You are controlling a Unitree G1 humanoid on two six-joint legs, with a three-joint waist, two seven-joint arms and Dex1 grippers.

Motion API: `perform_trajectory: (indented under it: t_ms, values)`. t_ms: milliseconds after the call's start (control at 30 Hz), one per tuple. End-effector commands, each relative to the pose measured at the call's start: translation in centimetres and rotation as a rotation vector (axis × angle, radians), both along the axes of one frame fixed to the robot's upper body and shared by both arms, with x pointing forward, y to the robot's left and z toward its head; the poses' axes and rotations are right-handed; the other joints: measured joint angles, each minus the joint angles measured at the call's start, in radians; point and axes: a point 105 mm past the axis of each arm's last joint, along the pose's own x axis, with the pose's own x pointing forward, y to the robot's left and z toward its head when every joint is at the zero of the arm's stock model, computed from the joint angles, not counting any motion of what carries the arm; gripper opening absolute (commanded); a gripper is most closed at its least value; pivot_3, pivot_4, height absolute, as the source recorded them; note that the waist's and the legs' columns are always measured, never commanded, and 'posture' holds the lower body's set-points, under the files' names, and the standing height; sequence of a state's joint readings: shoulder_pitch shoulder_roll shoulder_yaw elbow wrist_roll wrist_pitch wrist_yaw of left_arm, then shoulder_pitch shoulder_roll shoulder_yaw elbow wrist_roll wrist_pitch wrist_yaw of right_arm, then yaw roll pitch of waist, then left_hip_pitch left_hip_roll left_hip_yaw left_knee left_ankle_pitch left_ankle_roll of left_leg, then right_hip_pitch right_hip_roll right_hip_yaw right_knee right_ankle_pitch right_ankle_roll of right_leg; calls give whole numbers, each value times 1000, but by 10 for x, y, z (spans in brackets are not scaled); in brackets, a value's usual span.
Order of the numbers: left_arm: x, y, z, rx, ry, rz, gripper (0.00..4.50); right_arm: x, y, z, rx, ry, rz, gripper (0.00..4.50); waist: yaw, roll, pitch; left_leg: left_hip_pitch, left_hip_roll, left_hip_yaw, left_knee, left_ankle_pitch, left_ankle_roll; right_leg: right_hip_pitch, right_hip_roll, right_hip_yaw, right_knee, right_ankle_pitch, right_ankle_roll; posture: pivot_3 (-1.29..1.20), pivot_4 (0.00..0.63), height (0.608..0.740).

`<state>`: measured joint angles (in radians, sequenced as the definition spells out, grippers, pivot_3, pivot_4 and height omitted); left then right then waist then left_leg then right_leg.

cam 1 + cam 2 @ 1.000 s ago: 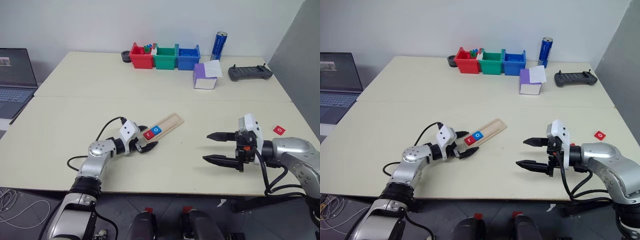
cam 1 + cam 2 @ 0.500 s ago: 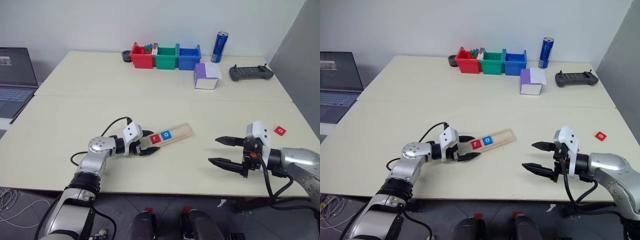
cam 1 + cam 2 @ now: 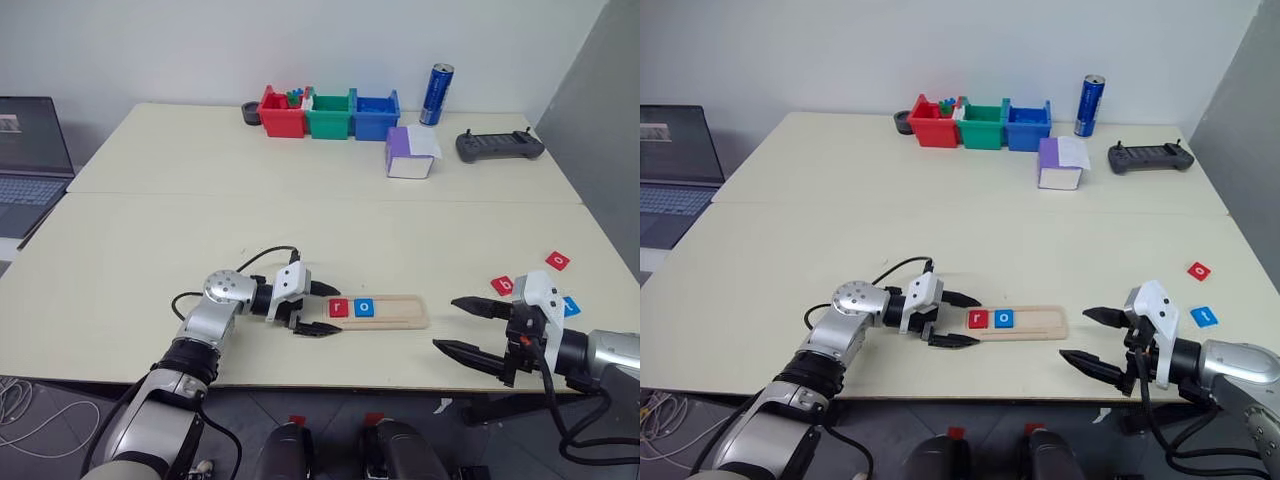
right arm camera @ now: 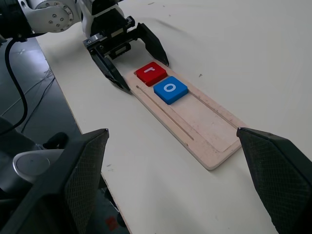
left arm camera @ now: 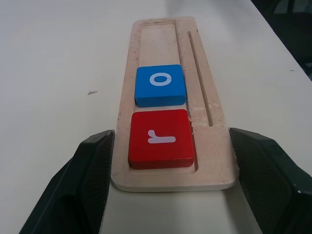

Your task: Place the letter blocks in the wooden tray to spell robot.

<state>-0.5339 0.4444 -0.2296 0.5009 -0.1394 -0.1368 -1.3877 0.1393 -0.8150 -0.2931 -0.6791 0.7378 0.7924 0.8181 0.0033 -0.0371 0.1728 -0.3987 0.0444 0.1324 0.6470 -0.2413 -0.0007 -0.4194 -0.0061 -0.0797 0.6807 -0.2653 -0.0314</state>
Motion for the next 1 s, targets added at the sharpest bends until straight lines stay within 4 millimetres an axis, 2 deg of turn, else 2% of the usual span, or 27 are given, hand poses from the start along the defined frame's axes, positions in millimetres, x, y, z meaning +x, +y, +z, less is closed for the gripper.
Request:
perform_trajectory:
  t_ms: [33,267,333,400,600,733,833,1000]
  values:
    - [-11,1,-7,26,28,-32,3363,-2,4,8,12,-34,16,4500,-2,0,0,0,0,0,0,0,0,0,0,0,0,0,0,0,150,740]
    - [-11,0,-7,20,31,5,3363,6,5,9,12,-37,36,4500,-4,0,0,0,0,-1,0,0,0,0,0,0,0,0,0,0,150,740]
    - [-11,0,-7,21,39,11,4080,7,5,9,12,-38,42,4500,-3,-1,0,0,0,-1,0,0,0,0,0,0,0,0,0,0,150,740]
    - [-13,0,-7,19,45,11,4462,7,5,10,12,-37,46,4500,-3,-1,0,0,0,-1,0,0,0,0,0,0,0,0,0,0,150,740]
    - [-17,6,7,-14,23,41,4462,9,7,12,11,-41,70,4500,-6,-1,0,0,0,-1,0,0,0,0,0,0,0,0,0,0,150,740]
    - [-21,30,22,-14,-2,96,4462,19,19,11,7,-55,89,4500,-12,-1,0,0,1,-1,-1,0,0,0,1,0,1,0,0,0,150,740]
    - [-25,53,33,-23,-75,142,4462,35,33,6,25,-91,75,4500,-14,-1,-1,1,2,-2,-1,0,0,-1,2,-1,1,0,0,0,150,740]
    - [-38,89,32,6,-73,205,4462,52,46,-17,53,-47,62,4500,-8,-1,-1,0,2,-1,-1,0,0,-1,2,-1,0,0,0,0,150,740]
